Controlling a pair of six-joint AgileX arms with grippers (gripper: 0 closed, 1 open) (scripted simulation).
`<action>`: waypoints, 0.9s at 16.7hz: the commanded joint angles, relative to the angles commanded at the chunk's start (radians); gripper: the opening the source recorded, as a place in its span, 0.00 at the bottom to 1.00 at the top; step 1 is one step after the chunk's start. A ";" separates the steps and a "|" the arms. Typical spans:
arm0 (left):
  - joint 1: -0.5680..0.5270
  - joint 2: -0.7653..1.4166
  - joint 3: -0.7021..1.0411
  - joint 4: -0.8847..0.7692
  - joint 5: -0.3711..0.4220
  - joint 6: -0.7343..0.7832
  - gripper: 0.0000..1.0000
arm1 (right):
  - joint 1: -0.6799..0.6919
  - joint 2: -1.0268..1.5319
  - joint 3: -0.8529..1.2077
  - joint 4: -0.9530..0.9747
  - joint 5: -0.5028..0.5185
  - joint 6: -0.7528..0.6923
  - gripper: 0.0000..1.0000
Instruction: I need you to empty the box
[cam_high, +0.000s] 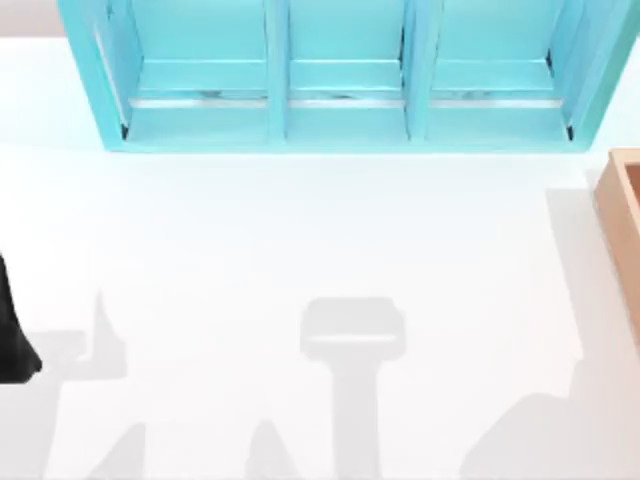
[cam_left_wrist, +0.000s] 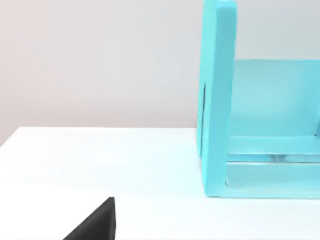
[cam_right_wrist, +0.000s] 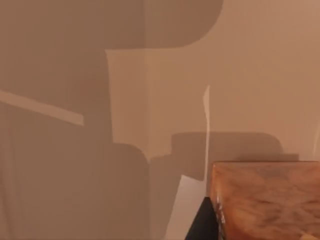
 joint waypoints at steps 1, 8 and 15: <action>0.000 0.000 0.000 0.000 0.000 0.000 1.00 | 0.000 -0.012 0.014 -0.020 0.003 0.003 0.00; 0.000 0.000 0.000 0.000 0.000 0.000 1.00 | 0.023 -0.193 0.251 -0.326 0.054 0.011 0.00; 0.000 0.000 0.000 0.000 0.000 0.000 1.00 | 0.010 -0.240 0.372 -0.512 0.054 0.010 0.00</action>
